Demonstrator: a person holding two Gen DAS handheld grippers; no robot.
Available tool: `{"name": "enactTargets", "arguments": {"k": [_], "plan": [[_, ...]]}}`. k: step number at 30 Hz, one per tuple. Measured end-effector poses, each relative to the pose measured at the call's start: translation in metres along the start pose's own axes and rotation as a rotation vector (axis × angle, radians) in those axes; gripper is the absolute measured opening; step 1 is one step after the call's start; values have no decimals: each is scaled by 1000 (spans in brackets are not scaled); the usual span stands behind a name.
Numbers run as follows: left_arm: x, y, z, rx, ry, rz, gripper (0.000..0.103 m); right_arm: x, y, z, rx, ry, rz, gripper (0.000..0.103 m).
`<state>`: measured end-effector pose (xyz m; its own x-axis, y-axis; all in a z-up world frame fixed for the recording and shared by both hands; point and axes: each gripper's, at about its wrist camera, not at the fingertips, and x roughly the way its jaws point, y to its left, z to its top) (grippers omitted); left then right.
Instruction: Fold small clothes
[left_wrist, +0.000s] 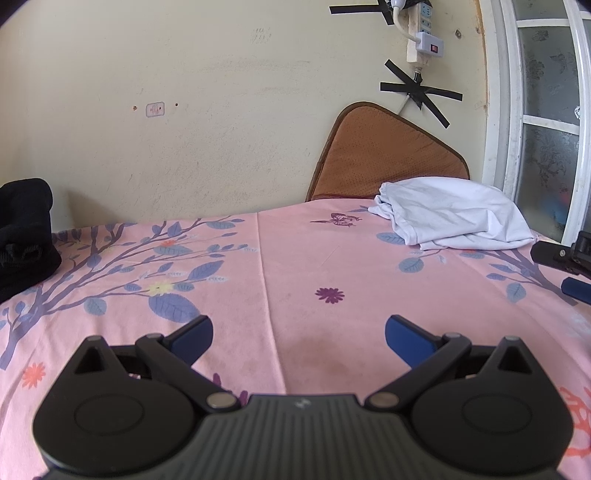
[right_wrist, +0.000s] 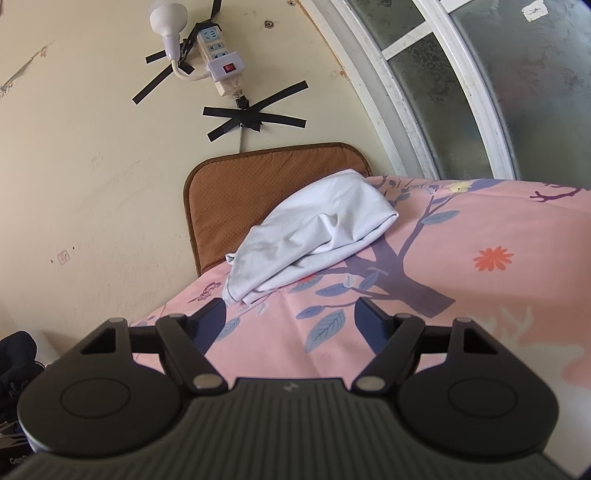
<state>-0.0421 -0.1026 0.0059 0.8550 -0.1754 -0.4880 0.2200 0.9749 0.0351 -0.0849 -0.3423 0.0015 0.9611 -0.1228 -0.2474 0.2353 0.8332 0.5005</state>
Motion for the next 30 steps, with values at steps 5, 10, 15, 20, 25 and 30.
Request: {"name": "enactTargets", "arguments": {"k": [5, 10, 15, 20, 25, 30], "plan": [[1, 0, -1, 6, 3, 2, 103, 0, 0, -1, -3, 0, 2, 78], [1, 1, -1, 0, 8, 5, 103, 0, 0, -1, -4, 0, 5, 78], [2, 1, -1, -2, 7, 12, 103, 1, 1, -1, -8, 3, 13, 78], [-1, 4, -1, -12, -6, 16, 103, 1, 3, -2, -25, 16, 29, 78], [-5, 11, 1, -46, -19, -26, 103, 1, 5, -3, -35, 24, 32, 78], [-7, 18, 1, -78, -28, -46, 103, 2, 5, -3, -36, 30, 22, 78]]}}
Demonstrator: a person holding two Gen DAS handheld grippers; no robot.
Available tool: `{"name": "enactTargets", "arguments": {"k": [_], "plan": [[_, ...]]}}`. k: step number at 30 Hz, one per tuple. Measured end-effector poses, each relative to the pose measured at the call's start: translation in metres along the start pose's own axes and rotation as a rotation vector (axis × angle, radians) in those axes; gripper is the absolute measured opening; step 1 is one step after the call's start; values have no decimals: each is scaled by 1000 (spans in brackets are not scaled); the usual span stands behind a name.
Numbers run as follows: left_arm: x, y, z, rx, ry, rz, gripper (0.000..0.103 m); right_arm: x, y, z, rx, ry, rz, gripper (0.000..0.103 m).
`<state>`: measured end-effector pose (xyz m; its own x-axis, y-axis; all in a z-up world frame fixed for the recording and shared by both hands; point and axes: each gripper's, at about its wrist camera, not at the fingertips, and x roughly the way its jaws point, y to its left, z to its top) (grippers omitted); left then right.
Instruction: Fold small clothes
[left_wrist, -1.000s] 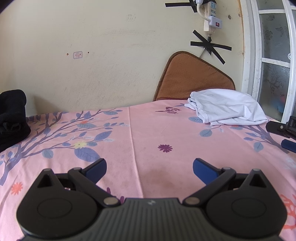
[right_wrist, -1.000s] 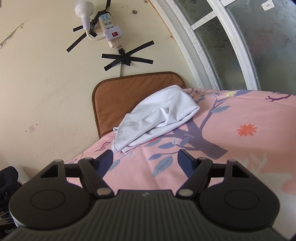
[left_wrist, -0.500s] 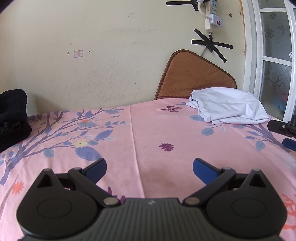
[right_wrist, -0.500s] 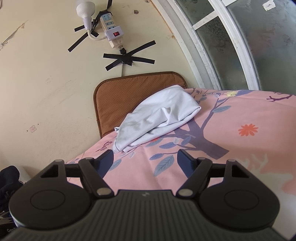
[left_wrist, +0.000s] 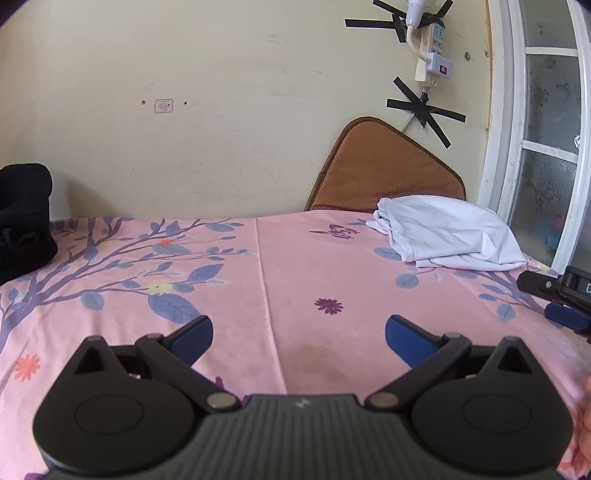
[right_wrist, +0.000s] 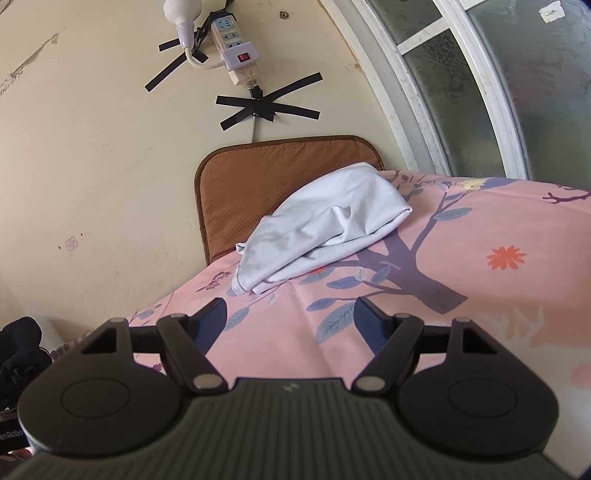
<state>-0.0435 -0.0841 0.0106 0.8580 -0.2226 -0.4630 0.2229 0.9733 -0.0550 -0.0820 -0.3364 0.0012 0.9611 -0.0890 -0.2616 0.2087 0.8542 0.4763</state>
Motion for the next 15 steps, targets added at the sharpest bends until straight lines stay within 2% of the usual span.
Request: {"name": "enactTargets", "arguments": {"k": [5, 9, 13, 15], "plan": [[-2, 7, 1, -30, -5, -11, 103, 1, 1, -1, -1, 4, -14, 78], [2, 11, 0, -51, 20, 12, 103, 2, 1, -1, -3, 9, -22, 78], [5, 11, 0, -48, 30, 82, 103, 3, 0, -1, -3, 12, -27, 78], [6, 7, -1, -38, 15, 142, 103, 3, 0, -1, -3, 12, -28, 78]]}}
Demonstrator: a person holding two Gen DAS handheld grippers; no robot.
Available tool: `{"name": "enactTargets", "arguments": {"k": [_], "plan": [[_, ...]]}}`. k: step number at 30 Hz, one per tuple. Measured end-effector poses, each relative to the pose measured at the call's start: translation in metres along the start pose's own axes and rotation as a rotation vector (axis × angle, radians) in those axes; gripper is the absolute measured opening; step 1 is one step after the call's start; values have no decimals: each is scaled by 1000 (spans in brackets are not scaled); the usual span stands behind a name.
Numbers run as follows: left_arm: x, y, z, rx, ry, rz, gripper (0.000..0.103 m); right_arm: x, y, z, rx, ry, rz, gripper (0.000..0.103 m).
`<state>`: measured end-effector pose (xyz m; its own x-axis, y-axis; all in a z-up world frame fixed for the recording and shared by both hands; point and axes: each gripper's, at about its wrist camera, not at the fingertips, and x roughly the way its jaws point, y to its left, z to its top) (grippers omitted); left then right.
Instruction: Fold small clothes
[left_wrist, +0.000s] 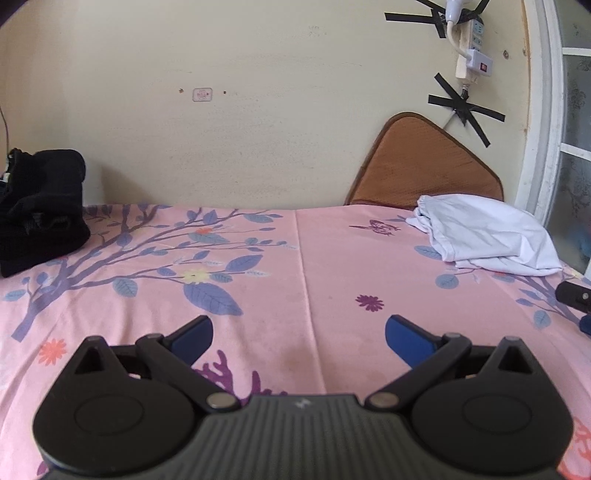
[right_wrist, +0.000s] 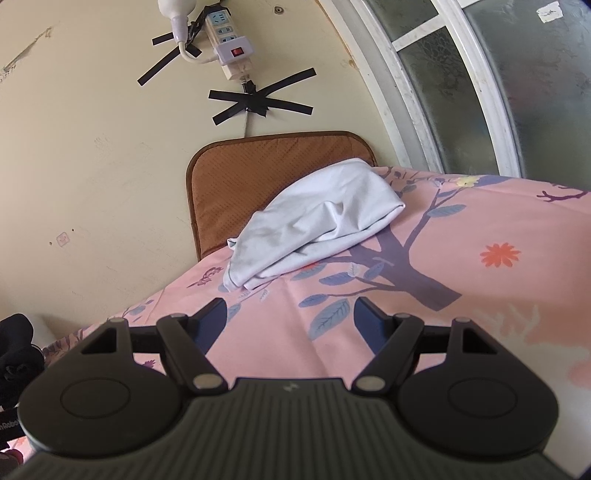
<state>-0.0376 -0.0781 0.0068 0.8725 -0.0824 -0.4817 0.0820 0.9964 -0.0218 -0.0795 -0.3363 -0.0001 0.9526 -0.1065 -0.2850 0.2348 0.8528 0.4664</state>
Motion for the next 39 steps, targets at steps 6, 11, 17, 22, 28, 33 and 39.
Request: {"name": "enactTargets", "arguments": {"k": [6, 11, 17, 22, 28, 33, 39], "plan": [[-2, -6, -1, 47, 8, 41, 103, 0, -1, 0, 2, -3, 2, 78], [2, -3, 0, 37, 52, 21, 103, -1, -1, -1, 5, -7, 5, 78], [1, -8, -2, 70, 51, 21, 103, -2, -1, -1, 7, -9, 9, 78], [1, -7, -2, 74, 57, 18, 103, -3, -1, -1, 8, -10, 12, 78], [1, -8, -3, 85, 57, 13, 103, -3, 1, -1, 7, -9, 13, 78], [1, -8, -3, 93, 59, -6, 103, -3, 1, -2, 7, -10, 13, 78], [1, -9, -3, 100, 62, -4, 103, -3, 2, -1, 9, -13, 16, 78]]}}
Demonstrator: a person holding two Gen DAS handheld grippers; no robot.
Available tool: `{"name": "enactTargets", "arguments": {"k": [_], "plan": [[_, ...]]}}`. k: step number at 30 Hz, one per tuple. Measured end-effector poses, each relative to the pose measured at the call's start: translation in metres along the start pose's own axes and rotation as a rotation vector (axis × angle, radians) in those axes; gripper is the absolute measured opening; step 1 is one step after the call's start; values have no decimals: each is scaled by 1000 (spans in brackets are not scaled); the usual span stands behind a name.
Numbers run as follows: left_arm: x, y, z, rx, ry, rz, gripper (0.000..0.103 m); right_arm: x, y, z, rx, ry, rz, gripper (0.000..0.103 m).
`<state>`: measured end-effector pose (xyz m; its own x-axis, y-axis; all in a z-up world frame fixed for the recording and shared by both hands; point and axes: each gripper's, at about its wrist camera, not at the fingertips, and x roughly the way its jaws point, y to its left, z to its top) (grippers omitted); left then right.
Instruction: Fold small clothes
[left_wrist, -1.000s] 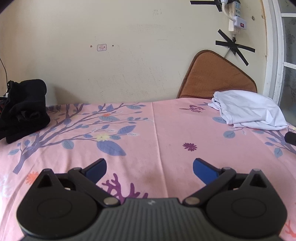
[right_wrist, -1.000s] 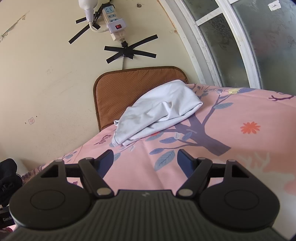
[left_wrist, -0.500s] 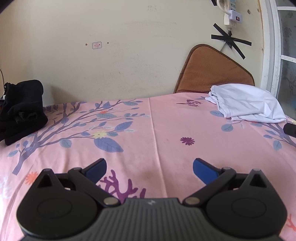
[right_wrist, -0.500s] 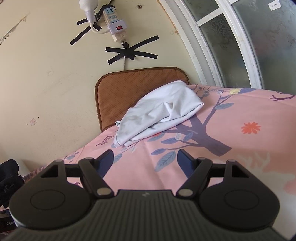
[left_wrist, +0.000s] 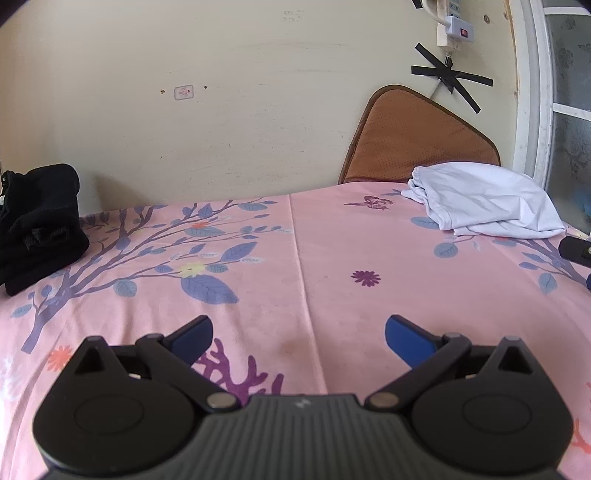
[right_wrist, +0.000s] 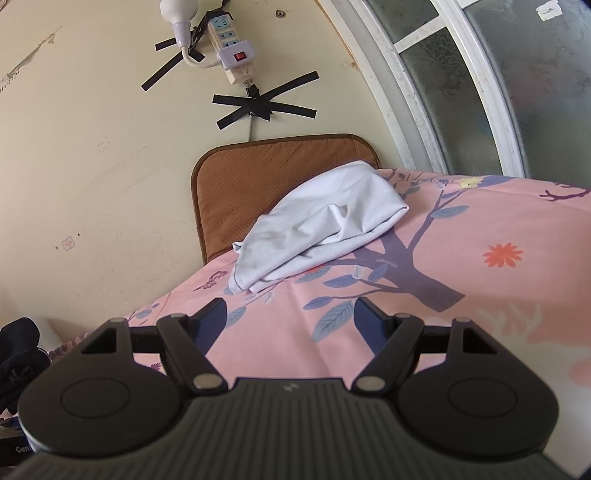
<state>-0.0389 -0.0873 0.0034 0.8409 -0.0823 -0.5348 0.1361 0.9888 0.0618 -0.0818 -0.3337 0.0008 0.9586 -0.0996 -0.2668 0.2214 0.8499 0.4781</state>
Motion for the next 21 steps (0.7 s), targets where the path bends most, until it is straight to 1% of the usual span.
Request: {"name": "enactTargets", "arguments": {"k": [16, 21], "plan": [[0, -3, -2, 27, 9, -7, 103, 0, 0, 0, 0, -1, 2, 78], [2, -3, -1, 31, 24, -14, 103, 0, 0, 1, 1, -1, 2, 78]]}}
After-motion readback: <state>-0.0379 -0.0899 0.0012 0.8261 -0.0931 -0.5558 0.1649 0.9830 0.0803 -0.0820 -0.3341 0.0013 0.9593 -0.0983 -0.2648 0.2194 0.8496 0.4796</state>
